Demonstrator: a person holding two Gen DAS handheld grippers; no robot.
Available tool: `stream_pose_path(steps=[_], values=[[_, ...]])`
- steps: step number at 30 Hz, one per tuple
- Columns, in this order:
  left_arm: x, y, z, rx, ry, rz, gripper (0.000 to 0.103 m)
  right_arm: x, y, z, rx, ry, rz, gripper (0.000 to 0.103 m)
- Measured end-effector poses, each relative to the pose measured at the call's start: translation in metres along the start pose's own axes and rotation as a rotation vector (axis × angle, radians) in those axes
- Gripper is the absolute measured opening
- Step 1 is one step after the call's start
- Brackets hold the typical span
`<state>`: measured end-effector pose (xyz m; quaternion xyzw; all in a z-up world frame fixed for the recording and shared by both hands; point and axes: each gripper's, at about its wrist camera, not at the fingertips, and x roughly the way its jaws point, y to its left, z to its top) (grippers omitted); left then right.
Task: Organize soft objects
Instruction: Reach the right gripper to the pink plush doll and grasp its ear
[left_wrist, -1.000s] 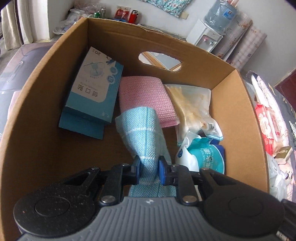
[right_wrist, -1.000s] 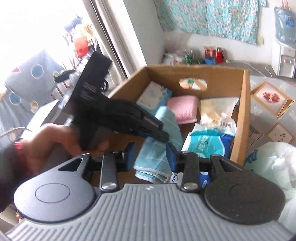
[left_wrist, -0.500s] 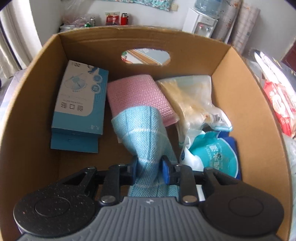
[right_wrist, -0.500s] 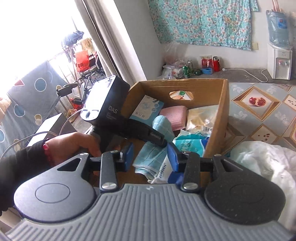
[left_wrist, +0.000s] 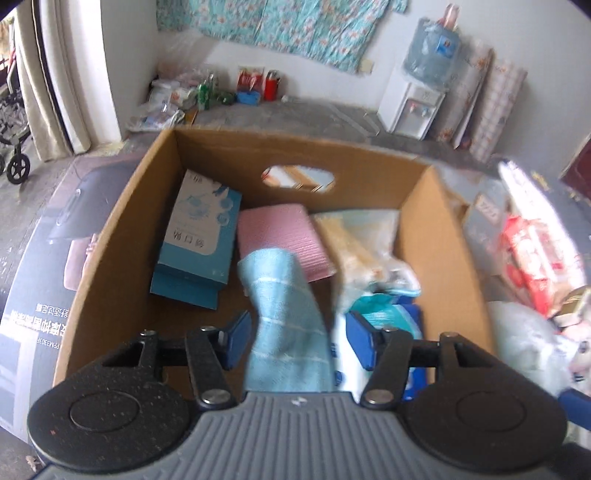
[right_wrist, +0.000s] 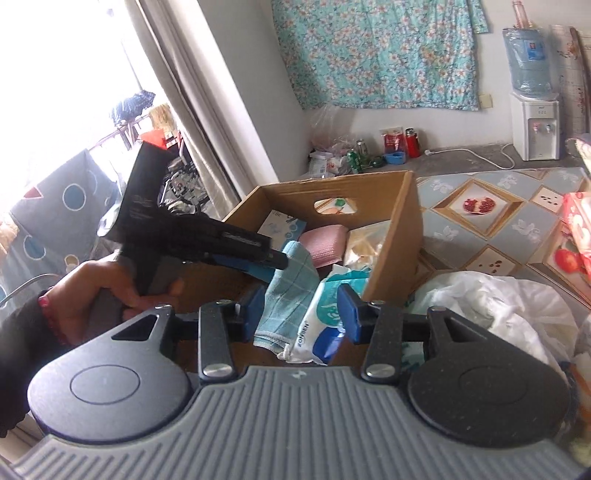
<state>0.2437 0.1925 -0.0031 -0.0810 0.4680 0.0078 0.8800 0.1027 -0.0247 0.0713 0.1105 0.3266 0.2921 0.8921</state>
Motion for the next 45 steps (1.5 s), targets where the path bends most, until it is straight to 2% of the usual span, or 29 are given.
stream_pose_path(steps=[6, 11, 14, 17, 20, 23, 27, 31, 35, 40, 43, 45], values=[[-0.047, -0.043, -0.018, 0.079, -0.083, -0.078, 0.07, -0.036, -0.032, -0.017, 0.058, -0.033, -0.081, 0.062], [-0.063, -0.098, -0.028, 0.19, -0.125, -0.174, 0.074, -0.066, -0.078, -0.037, 0.12, -0.024, -0.176, 0.063], [-0.061, -0.137, -0.035, 0.269, -0.138, -0.239, 0.077, -0.086, -0.112, -0.045, 0.149, -0.024, -0.249, 0.063], [-0.052, -0.177, -0.044, 0.344, -0.135, -0.274, 0.078, -0.111, -0.151, -0.045, 0.159, -0.04, -0.335, 0.063], [-0.038, -0.211, -0.053, 0.375, -0.113, -0.317, 0.077, -0.13, -0.19, -0.04, 0.166, -0.045, -0.407, 0.063], [-0.025, -0.238, -0.061, 0.389, -0.098, -0.357, 0.076, -0.135, -0.232, -0.026, 0.158, -0.009, -0.437, 0.064], [-0.01, -0.268, -0.068, 0.399, -0.079, -0.338, 0.069, -0.12, -0.29, -0.001, 0.158, 0.07, -0.428, 0.064], [0.001, -0.278, -0.069, 0.362, -0.06, -0.329, 0.065, -0.081, -0.337, 0.014, 0.193, 0.161, -0.399, 0.063], [0.002, -0.278, -0.066, 0.341, -0.065, -0.32, 0.064, -0.037, -0.363, 0.015, 0.196, 0.261, -0.395, 0.061], [0.0, -0.279, -0.067, 0.343, -0.081, -0.309, 0.064, -0.007, -0.384, 0.008, 0.292, 0.323, -0.302, 0.061], [0.001, -0.281, -0.069, 0.349, -0.077, -0.311, 0.064, -0.006, -0.384, 0.005, 0.331, 0.326, -0.274, 0.052], [0.002, -0.283, -0.07, 0.359, -0.078, -0.31, 0.064, -0.013, -0.379, 0.005, 0.329, 0.312, -0.272, 0.035]])
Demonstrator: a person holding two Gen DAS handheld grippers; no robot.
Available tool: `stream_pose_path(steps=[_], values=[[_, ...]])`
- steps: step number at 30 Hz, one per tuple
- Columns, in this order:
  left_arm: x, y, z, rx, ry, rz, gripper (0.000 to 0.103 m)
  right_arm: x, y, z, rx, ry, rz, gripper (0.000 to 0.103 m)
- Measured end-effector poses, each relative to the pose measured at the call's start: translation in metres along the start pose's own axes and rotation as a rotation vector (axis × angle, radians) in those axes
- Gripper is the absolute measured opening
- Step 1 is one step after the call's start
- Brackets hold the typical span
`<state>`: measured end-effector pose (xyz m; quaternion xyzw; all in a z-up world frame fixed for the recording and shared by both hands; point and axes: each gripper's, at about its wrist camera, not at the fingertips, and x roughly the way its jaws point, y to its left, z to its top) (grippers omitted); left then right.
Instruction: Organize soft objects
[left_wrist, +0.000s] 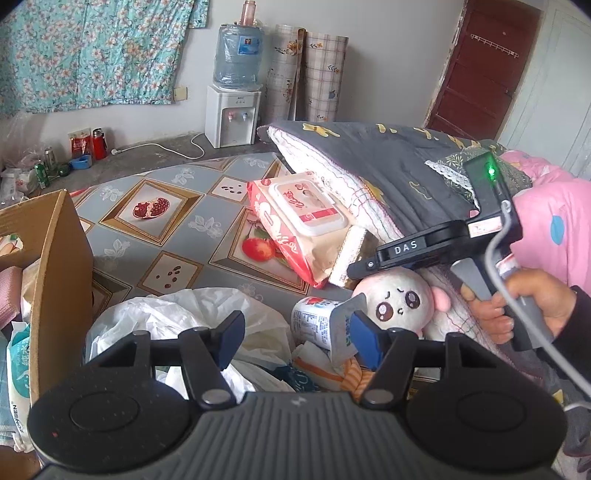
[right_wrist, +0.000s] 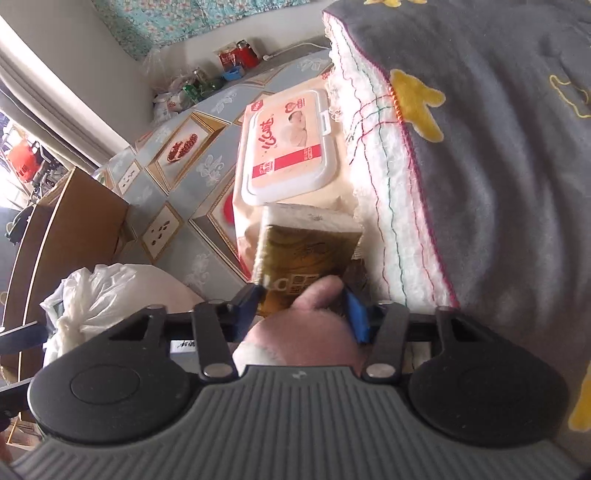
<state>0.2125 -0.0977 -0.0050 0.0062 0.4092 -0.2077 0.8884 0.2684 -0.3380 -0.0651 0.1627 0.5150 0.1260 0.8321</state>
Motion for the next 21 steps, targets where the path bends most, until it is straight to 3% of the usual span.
stream_pose_path(steps=[8, 16, 21], values=[[0.019, -0.033, -0.005, 0.113, 0.018, -0.056, 0.064, -0.036, -0.007, -0.021, 0.014, -0.073, -0.002, 0.011], [0.047, -0.076, -0.018, 0.306, 0.015, -0.078, 0.072, -0.068, -0.009, -0.037, 0.018, -0.147, 0.045, 0.009], [0.062, -0.097, -0.023, 0.387, 0.028, -0.072, 0.073, -0.083, -0.004, -0.045, 0.019, -0.158, 0.103, 0.008]])
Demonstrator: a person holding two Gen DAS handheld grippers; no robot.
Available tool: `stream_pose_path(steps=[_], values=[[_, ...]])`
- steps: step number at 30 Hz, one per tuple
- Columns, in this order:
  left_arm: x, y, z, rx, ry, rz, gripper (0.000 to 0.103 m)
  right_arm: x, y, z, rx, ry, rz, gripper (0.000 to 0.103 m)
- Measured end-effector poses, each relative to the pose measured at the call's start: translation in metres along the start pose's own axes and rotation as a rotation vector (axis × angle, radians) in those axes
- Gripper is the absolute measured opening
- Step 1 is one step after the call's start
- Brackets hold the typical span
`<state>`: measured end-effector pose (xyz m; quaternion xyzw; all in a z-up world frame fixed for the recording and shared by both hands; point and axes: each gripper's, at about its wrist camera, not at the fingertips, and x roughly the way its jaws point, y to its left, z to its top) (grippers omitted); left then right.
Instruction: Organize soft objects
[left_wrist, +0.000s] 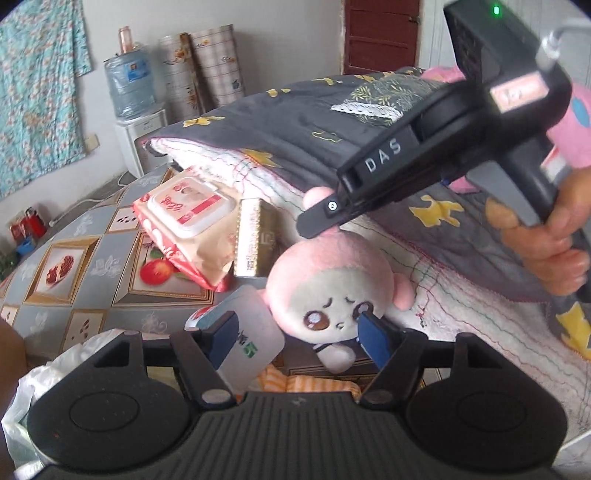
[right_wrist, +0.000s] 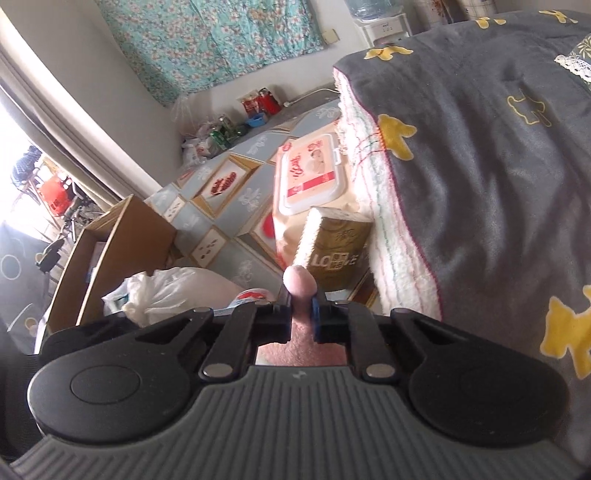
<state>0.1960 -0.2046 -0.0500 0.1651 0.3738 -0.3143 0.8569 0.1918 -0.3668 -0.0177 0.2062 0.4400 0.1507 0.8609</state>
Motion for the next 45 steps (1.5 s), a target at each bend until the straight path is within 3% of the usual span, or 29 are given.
stream_pose_path(steps=[3, 8, 13, 19, 32, 39, 45], values=[[0.0, -0.007, 0.0, 0.025, -0.009, 0.007, 0.073, -0.009, 0.012, -0.003, -0.018, 0.0, 0.025, 0.008], [-0.016, -0.003, 0.0, -0.015, -0.021, -0.019, 0.072, -0.032, 0.038, -0.007, -0.058, -0.026, 0.043, 0.008], [-0.056, 0.003, 0.0, -0.057, -0.09, -0.036, 0.072, -0.062, 0.073, -0.009, -0.106, -0.071, 0.076, 0.008], [-0.113, 0.02, -0.005, -0.137, -0.176, 0.003, 0.072, -0.087, 0.139, -0.007, -0.221, -0.121, 0.122, 0.008], [-0.235, 0.087, -0.052, -0.33, -0.317, 0.193, 0.072, -0.086, 0.293, -0.007, -0.407, -0.13, 0.297, 0.008], [-0.284, 0.128, -0.087, -0.453, -0.336, 0.329, 0.072, -0.053, 0.387, -0.015, -0.476, -0.057, 0.415, 0.008], [-0.319, 0.169, -0.123, -0.548, -0.307, 0.456, 0.072, -0.002, 0.468, -0.022, -0.469, 0.059, 0.518, 0.008]])
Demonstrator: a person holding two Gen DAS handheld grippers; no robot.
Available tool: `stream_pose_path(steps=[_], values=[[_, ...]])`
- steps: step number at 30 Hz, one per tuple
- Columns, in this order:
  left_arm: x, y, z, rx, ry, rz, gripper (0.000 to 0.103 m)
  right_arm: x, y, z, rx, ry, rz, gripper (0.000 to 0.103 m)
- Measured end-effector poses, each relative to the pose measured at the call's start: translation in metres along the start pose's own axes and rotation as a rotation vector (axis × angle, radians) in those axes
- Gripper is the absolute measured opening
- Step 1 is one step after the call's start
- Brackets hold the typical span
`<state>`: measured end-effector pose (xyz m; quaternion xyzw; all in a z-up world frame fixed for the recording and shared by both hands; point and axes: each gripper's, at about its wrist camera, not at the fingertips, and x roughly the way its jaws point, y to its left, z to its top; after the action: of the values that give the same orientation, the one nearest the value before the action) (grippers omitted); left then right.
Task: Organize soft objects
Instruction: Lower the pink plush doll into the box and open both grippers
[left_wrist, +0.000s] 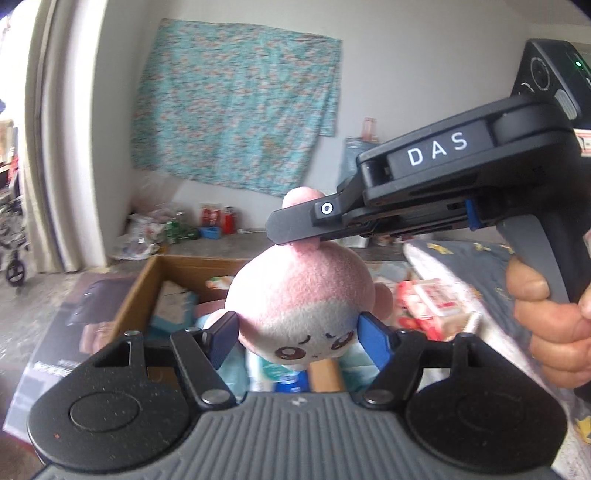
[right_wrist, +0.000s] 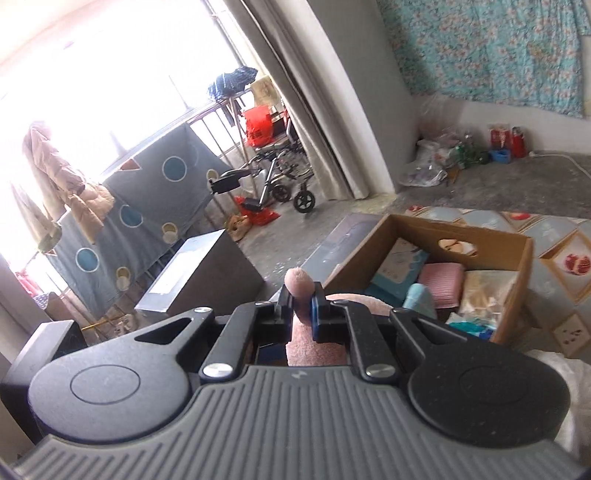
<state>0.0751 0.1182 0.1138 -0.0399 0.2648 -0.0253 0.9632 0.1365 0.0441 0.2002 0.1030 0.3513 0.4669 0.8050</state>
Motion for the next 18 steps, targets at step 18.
stream_pose_path(steps=[18], values=[[0.058, 0.121, -0.027, -0.133, 0.198, 0.214, 0.07, 0.28, -0.131, -0.032, 0.47, 0.439, 0.037, 0.008]])
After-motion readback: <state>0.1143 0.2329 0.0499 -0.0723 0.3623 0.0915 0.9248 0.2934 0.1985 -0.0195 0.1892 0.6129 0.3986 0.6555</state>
